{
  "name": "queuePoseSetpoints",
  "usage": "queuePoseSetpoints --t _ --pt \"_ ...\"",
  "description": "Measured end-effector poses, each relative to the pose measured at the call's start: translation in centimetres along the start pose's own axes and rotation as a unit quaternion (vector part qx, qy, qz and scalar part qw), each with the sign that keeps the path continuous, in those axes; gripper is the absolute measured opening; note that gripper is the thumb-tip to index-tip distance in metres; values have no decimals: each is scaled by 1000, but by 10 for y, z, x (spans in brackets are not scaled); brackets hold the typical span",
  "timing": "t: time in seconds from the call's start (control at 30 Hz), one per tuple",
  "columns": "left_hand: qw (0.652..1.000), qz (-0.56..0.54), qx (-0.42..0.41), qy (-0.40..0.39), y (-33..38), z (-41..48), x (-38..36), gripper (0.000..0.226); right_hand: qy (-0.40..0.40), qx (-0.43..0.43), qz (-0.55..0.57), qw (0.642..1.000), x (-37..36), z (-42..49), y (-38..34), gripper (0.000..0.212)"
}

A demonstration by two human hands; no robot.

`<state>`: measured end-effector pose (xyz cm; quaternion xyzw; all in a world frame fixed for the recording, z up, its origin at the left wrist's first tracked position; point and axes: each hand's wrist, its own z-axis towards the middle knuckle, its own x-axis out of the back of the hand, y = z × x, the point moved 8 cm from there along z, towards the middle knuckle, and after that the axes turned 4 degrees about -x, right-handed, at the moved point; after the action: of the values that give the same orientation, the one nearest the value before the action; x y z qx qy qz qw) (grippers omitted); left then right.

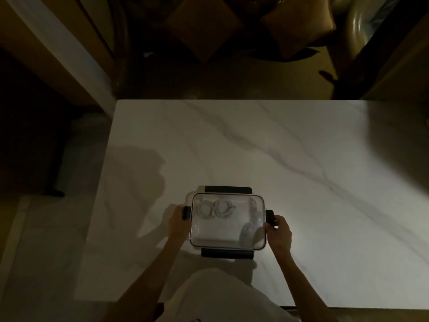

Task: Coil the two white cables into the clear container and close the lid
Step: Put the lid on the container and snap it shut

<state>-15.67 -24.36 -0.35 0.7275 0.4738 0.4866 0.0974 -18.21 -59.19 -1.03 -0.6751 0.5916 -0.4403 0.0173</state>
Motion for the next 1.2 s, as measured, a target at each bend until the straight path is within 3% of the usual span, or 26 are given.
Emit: queuePoseSetpoints --t 0.13,0.2,0.3,0.4,0.47,0.67,0.73,0.83,0.97,1.07,1.2 --pt "998 -52 20 13 -2 -2 1 8 0 25 -7 1000 3 -4 -8 45" --pt "997 -29 22 73 3 -9 11 10 51 55 -54 996 7 -11 -13 49" --pt "993 38 1 114 8 -19 16 20 75 55 -60 994 4 -21 -15 35" --pt "996 20 9 85 -4 -22 7 20 51 48 -40 997 -3 -19 -13 12" --pt "998 -31 25 57 -11 -22 -2 22 44 63 -37 996 -6 -17 -13 27" --pt "997 -75 9 20 -11 -23 -6 37 20 14 -3 1000 -8 -6 3 32" --pt "999 -45 2 9 -8 -24 -4 38 16 4 0 1000 -8 -6 4 32" --pt "999 13 31 -20 -17 -21 0 42 -3 73 -46 996 -16 -5 -27 30" --pt "989 53 95 -98 -20 -14 13 28 -69 184 -94 976 -46 22 -120 38" --pt "986 166 6 -24 14 -3 33 22 -40 183 -125 974 -57 34 -153 38" --pt "983 166 -80 4 58 18 22 26 49 116 -98 987 -46 14 -119 23"
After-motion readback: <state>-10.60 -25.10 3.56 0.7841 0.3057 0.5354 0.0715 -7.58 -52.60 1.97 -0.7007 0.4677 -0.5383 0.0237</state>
